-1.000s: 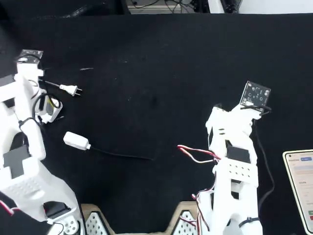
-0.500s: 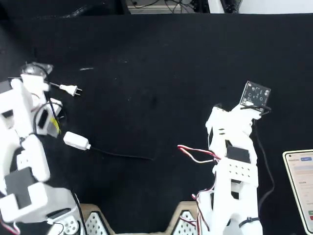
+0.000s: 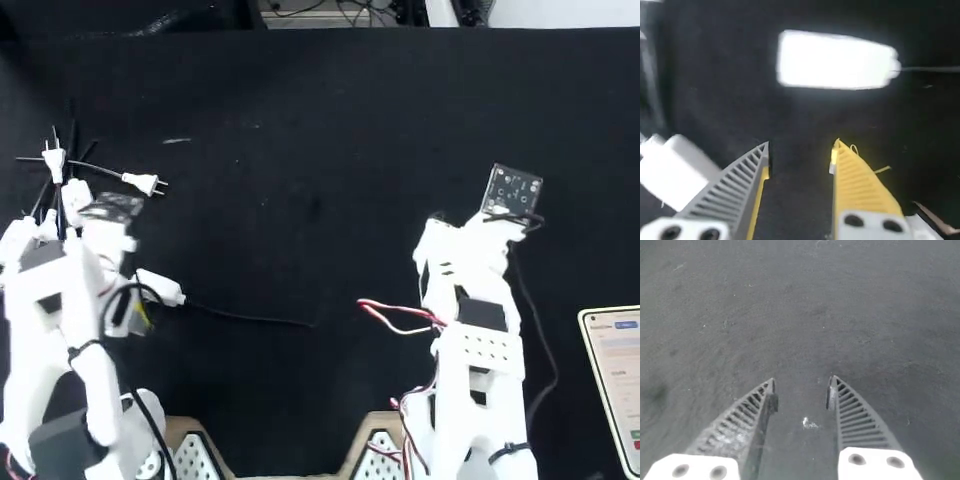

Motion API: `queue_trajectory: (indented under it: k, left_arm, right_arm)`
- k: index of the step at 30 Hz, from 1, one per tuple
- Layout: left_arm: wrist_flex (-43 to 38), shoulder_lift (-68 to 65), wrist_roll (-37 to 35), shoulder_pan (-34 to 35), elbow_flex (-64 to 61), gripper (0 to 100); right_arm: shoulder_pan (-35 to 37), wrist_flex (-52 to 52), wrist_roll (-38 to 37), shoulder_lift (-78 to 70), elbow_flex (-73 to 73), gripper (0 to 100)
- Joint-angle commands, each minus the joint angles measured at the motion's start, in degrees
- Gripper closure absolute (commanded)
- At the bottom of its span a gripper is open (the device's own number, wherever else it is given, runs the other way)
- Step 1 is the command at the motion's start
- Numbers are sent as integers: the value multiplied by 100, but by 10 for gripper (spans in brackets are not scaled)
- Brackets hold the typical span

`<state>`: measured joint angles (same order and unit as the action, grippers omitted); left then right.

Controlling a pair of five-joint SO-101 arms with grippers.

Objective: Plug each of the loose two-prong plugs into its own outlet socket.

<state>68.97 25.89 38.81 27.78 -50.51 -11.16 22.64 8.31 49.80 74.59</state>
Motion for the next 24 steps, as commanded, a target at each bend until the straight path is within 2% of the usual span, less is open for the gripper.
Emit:
queue_trajectory:
  k: [1, 6, 12, 16, 20, 24]
  left_arm:
    - [-114, 185, -193, -673, 31, 798]
    - [-844, 229, -1204, -1622, 57, 798]
    - [-211, 246, -1714, -2334, 884, 798]
    - [-211, 185, -1899, -2343, 1297, 798]
    - [-1064, 176, -2031, -2009, 1121, 798]
    - [-1829, 18, -1864, -1587, 593, 798]
  right_arm:
    - [123, 53, -9, 154, -119, 832]
    - [105, 53, -9, 154, -110, 832]
    - [105, 62, -9, 154, -101, 832]
    - [105, 62, -9, 154, -110, 832]
    - [105, 62, -9, 154, -101, 832]
    - [105, 62, -9, 154, -101, 832]
